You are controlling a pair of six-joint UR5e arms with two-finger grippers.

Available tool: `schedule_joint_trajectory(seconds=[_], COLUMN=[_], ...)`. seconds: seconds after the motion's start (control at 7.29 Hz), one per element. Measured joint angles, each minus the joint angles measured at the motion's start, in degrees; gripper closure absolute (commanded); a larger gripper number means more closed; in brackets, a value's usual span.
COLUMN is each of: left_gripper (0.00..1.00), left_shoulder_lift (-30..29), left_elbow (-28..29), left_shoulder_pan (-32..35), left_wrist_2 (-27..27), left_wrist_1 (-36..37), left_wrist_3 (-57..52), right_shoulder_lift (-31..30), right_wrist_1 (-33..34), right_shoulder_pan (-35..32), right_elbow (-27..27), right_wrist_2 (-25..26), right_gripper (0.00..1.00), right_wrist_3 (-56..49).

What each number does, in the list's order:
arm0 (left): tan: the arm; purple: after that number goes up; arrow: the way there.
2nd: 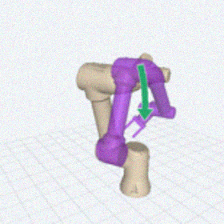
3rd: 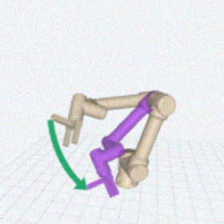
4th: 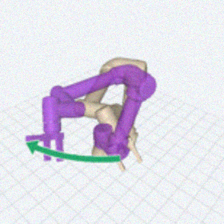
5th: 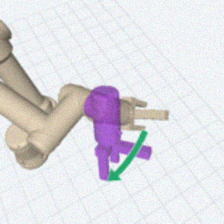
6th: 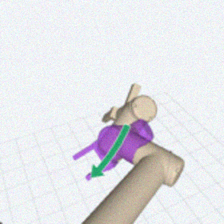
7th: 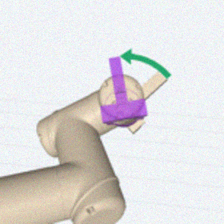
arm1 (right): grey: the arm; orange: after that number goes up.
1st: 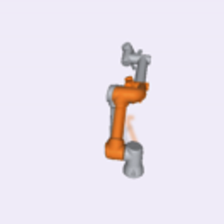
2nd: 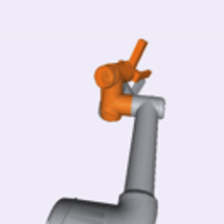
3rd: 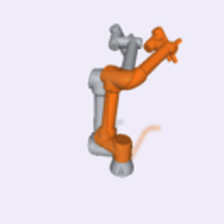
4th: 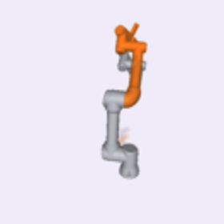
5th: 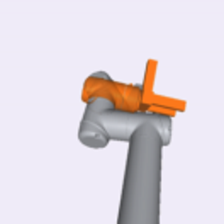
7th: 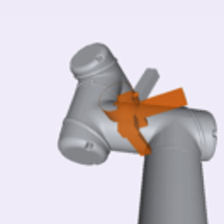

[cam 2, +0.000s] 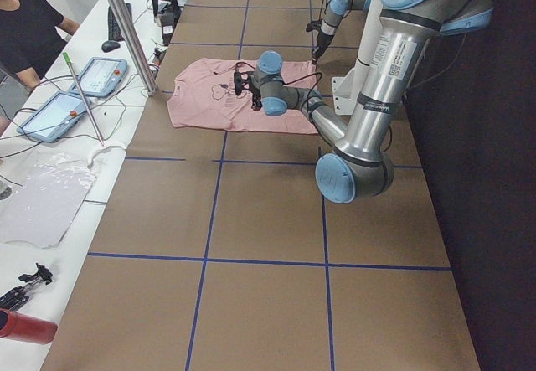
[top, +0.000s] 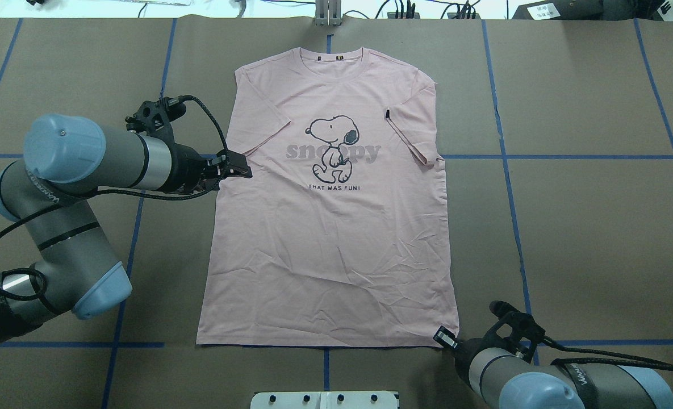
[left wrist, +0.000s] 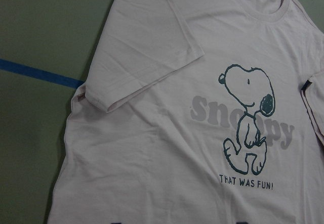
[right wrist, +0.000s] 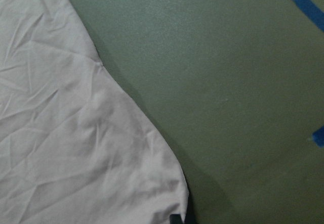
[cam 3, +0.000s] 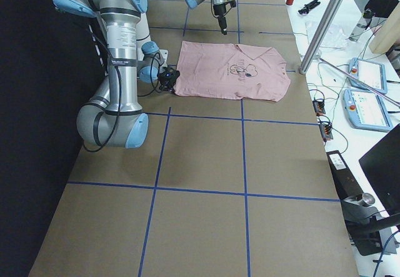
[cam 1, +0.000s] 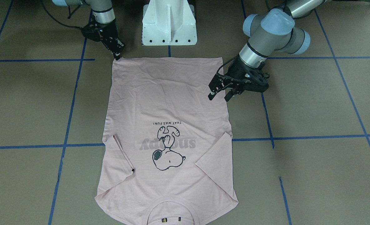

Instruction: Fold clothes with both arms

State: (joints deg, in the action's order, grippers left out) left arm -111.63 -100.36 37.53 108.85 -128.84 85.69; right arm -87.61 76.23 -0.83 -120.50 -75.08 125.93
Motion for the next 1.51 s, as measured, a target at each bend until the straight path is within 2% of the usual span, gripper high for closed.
schedule_joint_trajectory(seconds=[0.41,0.69,0.82,1.1,1.23,1.51], left_gripper=[0.2,0.21,0.21,0.25,0.25,0.34], left_shoulder_lift=[0.1,3.0,5.8,9.2,10.8,14.1], left_elbow=[-2.5,-10.9,-13.5,-14.9,-15.0,-15.1], left_shoulder_pan=[-1.5,-10.1,-15.2,-21.5,-22.5,-24.1], left_wrist_2=[-1.1,-7.9,-11.0,-15.7,-16.6,-17.0], left_wrist_1=[3.0,13.6,16.6,18.4,18.6,18.7], left_wrist_3=[4.6,11.9,16.3,22.1,22.8,23.3], right_shoulder_lift=[-0.4,-0.5,-0.5,-0.2,-0.2,-0.2], right_wrist_1=[0.0,0.0,0.0,0.0,0.0,0.0], right_shoulder_pan=[-0.4,-0.4,-0.4,-0.5,-0.5,-0.6], right_elbow=[-3.0,-3.6,-3.7,-3.8,-3.8,-3.7], right_wrist_2=[-0.2,-0.7,-0.8,-0.8,-0.9,-0.8], right_gripper=[1.0,1.0,1.0,1.0,1.0,1.0], right_wrist_3=[-0.1,-0.2,-0.2,-0.3,-0.3,-0.3])
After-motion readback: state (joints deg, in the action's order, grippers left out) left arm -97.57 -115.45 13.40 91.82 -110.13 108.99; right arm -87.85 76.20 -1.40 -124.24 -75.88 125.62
